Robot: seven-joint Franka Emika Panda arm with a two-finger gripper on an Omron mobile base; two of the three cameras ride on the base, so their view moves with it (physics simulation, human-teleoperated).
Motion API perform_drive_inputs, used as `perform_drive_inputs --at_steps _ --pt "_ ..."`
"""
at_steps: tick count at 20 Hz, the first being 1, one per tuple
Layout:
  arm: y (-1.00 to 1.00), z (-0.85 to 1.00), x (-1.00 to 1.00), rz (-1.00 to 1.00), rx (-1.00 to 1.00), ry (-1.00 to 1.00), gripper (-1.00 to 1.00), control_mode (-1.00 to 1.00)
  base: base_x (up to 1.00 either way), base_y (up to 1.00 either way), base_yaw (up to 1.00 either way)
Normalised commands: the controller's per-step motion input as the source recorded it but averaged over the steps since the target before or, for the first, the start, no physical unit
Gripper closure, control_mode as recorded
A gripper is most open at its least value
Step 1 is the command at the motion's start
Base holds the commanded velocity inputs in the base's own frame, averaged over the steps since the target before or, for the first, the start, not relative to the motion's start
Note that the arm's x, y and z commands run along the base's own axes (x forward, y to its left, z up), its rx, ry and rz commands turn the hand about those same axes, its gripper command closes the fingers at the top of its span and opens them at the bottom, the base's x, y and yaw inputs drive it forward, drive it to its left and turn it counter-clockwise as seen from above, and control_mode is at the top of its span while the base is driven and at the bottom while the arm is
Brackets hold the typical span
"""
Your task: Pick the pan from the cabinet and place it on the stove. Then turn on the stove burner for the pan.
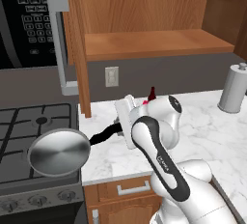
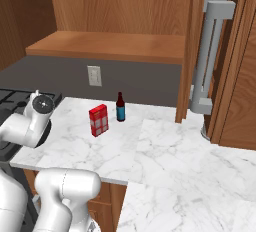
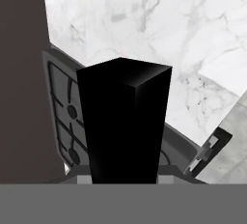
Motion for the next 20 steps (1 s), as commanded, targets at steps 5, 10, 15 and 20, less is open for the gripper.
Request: perform_drive_inputs --at_steps 5,10,15,20 --pt "0.25 -0.03 0.09 0.0 0.0 0.03 1.0 -1.0 0.0 0.0 0.0" --pt "0.25 -0.02 0.12 0.0 0.0 0.05 1.0 -1.0 0.0 0.0 0.0" --pt "0.22 -0.04 0.07 0.0 0.02 0.05 1.0 -1.0 0.0 0.0 0.0" --pt "0.14 -0.05 0.05 0.0 0.02 0.03 1.0 -1.0 0.0 0.0 0.0"
